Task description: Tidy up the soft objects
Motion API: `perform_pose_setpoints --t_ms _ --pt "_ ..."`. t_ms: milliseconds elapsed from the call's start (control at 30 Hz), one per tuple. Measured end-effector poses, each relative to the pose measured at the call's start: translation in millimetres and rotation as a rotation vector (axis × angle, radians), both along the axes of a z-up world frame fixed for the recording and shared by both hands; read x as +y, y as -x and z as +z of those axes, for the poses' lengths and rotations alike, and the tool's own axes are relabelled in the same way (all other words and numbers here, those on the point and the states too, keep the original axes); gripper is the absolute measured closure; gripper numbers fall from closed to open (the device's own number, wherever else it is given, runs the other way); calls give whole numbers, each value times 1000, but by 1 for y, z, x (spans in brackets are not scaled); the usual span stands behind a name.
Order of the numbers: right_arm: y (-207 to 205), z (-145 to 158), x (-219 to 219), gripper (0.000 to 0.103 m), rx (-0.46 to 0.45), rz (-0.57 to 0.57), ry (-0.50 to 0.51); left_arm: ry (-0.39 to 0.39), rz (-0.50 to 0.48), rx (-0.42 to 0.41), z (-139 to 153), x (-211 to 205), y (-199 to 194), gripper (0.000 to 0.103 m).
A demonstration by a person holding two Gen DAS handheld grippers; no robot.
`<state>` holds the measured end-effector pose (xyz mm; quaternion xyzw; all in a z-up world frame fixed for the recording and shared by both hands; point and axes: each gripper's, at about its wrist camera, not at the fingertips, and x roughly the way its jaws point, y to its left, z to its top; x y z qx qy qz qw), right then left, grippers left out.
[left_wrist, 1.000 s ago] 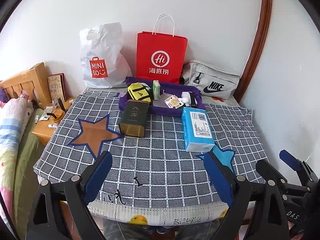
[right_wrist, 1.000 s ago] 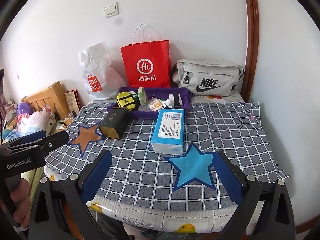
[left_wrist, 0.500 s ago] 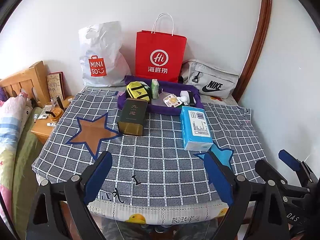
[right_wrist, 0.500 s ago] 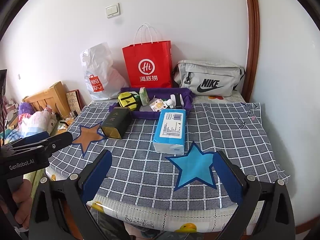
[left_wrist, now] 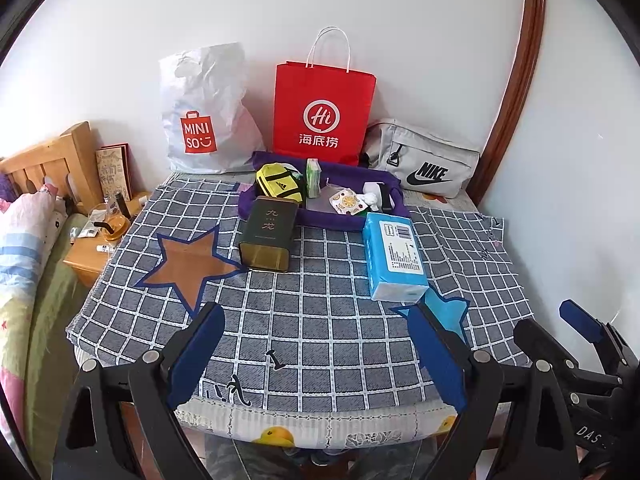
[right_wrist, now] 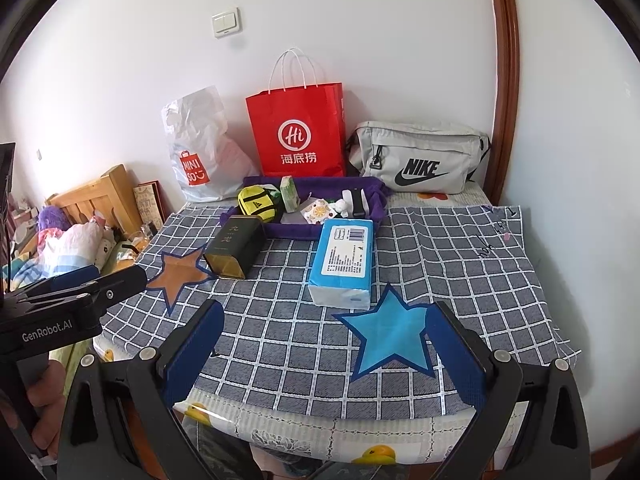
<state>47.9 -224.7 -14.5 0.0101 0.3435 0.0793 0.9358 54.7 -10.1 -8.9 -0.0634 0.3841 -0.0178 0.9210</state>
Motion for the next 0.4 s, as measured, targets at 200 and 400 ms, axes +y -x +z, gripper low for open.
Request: perform_pose_setpoints --t_ms 200,400 --pt "1 1 0 3 0 -1 -1 1 5 -4 1 2 2 10" --pt "2 1 -1 3 0 -1 -4 -4 8 -1 0 4 1 10"
